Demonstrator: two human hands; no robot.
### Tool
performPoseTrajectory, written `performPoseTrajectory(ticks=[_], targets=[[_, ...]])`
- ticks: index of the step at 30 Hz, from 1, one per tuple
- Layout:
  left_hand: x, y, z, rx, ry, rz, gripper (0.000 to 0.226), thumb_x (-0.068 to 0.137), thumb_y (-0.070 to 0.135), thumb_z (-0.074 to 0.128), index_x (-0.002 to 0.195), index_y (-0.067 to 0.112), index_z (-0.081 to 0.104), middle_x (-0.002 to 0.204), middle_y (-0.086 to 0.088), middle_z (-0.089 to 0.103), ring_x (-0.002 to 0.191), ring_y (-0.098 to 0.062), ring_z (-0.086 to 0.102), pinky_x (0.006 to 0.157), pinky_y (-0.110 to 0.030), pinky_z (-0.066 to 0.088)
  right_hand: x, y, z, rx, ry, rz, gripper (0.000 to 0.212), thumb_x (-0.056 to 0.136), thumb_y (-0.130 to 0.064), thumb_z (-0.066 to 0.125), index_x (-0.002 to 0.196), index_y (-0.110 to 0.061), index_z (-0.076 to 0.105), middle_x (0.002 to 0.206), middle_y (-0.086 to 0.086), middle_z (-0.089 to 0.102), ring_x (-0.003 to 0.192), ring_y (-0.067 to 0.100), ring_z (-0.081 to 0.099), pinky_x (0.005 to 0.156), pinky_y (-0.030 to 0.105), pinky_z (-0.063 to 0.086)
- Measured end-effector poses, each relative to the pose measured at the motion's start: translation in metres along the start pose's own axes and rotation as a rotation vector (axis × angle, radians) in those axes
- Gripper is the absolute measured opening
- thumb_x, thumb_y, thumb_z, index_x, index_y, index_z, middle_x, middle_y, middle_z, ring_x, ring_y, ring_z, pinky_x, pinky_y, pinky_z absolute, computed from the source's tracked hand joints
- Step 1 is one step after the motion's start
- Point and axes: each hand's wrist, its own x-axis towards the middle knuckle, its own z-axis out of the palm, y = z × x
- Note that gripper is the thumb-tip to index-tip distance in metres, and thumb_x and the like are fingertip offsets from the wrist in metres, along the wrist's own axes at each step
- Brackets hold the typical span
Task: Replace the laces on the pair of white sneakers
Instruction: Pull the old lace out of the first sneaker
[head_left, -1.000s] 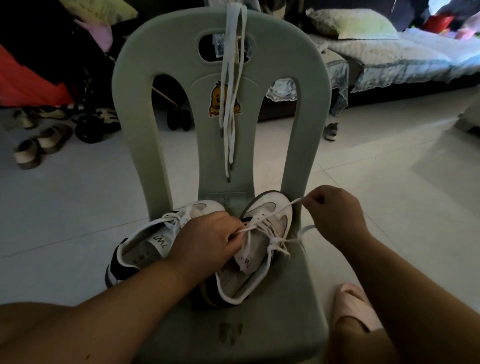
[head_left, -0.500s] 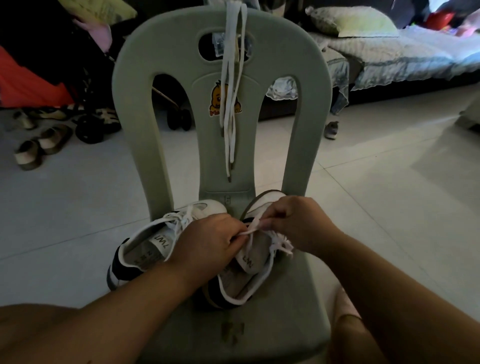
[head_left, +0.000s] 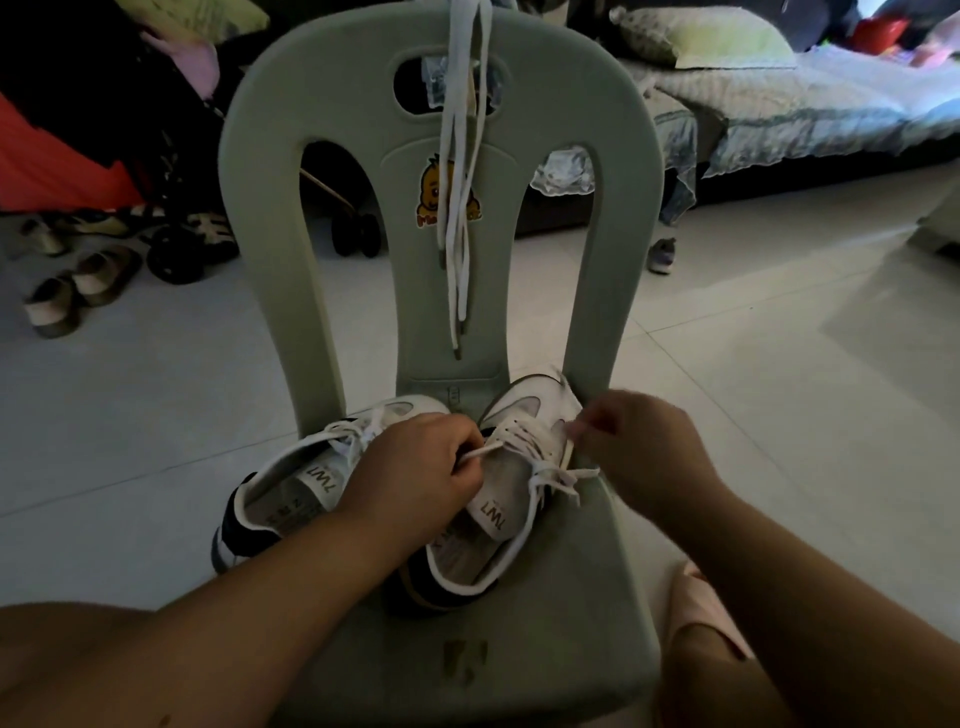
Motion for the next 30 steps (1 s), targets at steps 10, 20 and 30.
performPoseTrajectory(ticks=[10, 20, 30], targets=[[0.000, 0.006, 0.002, 0.001, -0.042, 0.007, 0.014, 0.089, 0.025, 0.054, 0.100, 0.028, 0.063, 0.094, 0.010, 0.060, 0.085, -0.007, 0.053, 0.076, -0.028, 0.048, -0.015, -0.003, 0.013, 0.216, -0.355, 0.206, 0.031, 0.090, -0.039, 0.059, 0.088, -0.010, 0.069, 0.089, 0.010, 0.066, 0.075, 0.015, 0.056, 0.066, 0.027, 0.045], [-0.003, 0.007, 0.018, 0.015, -0.194, 0.012, 0.020, 0.093, 0.027, 0.052, 0.110, 0.030, 0.062, 0.105, 0.006, 0.060, 0.096, -0.013, 0.055, 0.081, -0.030, 0.046, 0.007, -0.001, -0.018, 0.039, -0.308, -0.033, 0.008, 0.082, -0.019, 0.071, 0.085, -0.025, 0.066, 0.080, -0.013, 0.060, 0.072, -0.002, 0.053, 0.058, 0.013, 0.034], [0.000, 0.045, 0.022, 0.010, -0.168, 0.025, 0.026, 0.082, 0.056, 0.058, 0.079, 0.030, 0.062, 0.078, 0.015, 0.045, 0.076, -0.005, 0.045, 0.063, -0.021, 0.037, 0.009, 0.002, 0.000, -0.047, -0.144, -0.174, 0.018, 0.088, -0.023, 0.065, 0.106, -0.021, 0.070, 0.094, -0.011, 0.065, 0.075, -0.003, 0.052, 0.065, 0.003, 0.034]])
